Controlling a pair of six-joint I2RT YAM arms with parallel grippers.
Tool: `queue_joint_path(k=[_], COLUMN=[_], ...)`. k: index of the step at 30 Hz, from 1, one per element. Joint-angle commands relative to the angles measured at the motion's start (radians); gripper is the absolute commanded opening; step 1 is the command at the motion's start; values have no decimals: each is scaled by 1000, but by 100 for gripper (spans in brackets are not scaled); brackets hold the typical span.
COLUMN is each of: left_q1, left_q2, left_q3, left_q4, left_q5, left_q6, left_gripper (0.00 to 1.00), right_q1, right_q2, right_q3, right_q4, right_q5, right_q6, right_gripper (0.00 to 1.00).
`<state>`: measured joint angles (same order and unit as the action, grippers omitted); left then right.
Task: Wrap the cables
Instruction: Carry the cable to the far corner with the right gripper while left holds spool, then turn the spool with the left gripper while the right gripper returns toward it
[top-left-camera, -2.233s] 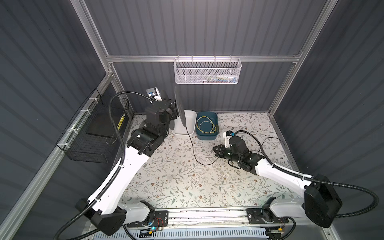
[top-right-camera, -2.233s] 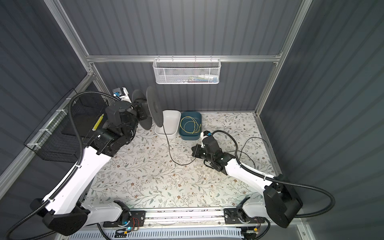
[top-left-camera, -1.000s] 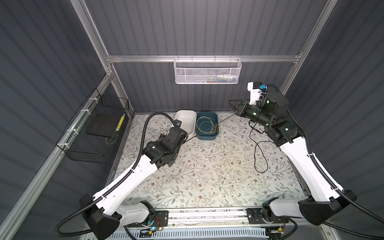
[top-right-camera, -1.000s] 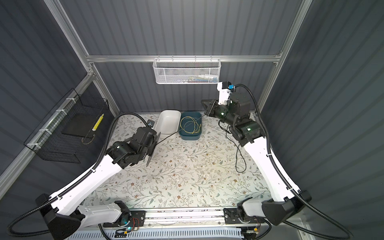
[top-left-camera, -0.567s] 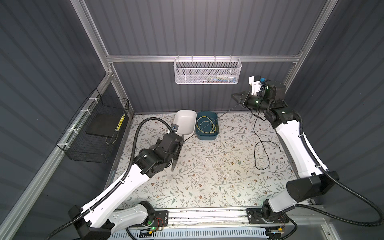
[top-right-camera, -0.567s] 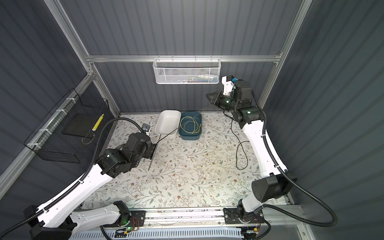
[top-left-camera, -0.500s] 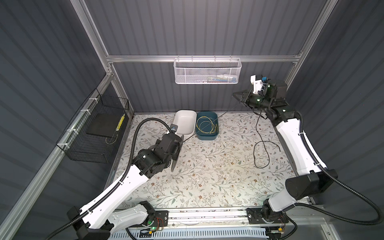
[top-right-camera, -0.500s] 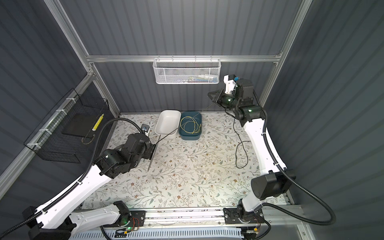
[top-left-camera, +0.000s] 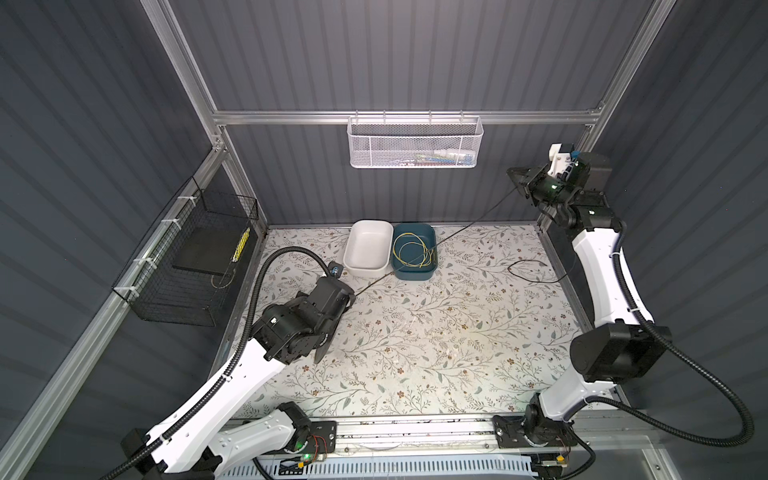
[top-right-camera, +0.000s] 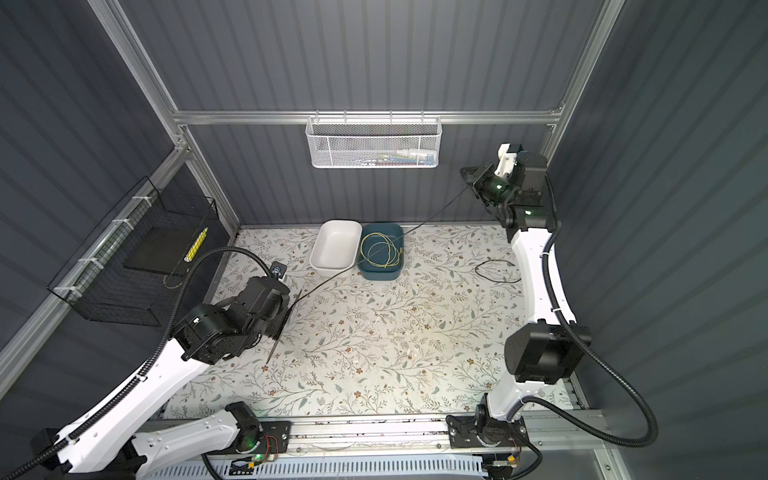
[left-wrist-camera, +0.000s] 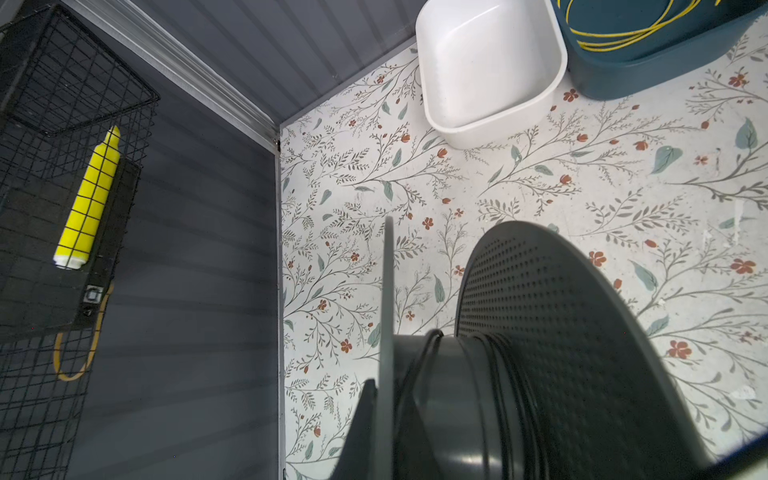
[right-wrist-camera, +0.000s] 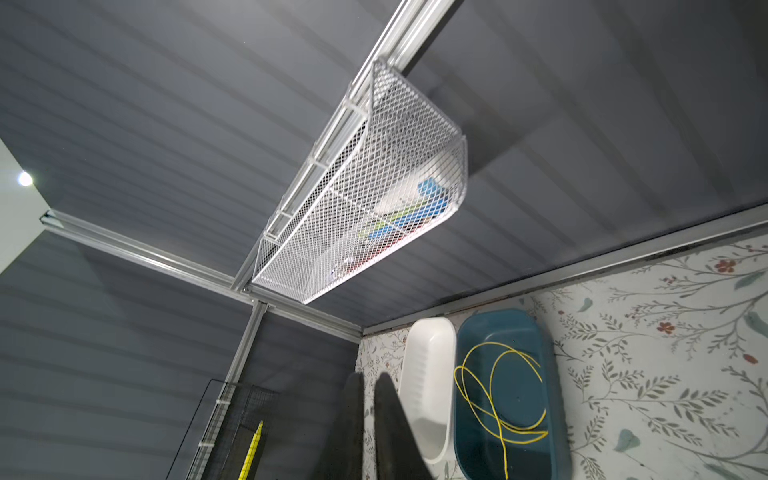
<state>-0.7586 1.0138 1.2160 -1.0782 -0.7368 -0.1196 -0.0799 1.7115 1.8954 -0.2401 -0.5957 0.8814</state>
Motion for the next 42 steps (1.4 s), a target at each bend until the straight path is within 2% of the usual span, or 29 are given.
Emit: queue_joint_path(k=[1, 7, 12, 16, 23, 32, 38, 42], left_q1=[6, 5, 6, 6, 6, 7, 5, 6], left_q2=[-28, -36, -38, -37, -33, -9, 7, -29], left_q3=[66, 102, 128, 162, 251, 367, 423, 384], left_q4=[-32, -46, -58, -63, -62, -68, -57, -21], left_q5=[-48, -53, -43, -21, 50, 130, 226, 364], left_q6=[18, 20, 19, 26, 55, 77, 85, 105], left_gripper=[0, 0, 0, 0, 0, 0, 0, 0], right_q1=[-23, -47, -47, -41, -39, -25, -7, -6], right_q2=[38, 122, 162, 170, 171, 141, 166, 239], right_q3=[41, 110, 127, 120, 71, -76, -67, 38], right_q4=[33, -16, -18, -11, 3, 74, 55, -51], right_q5=[1, -2, -13, -9, 10, 21, 41, 65], right_q6=[28, 24, 37, 32, 25, 27, -4, -68], right_gripper=[10, 9, 0, 0, 0, 0, 0, 0])
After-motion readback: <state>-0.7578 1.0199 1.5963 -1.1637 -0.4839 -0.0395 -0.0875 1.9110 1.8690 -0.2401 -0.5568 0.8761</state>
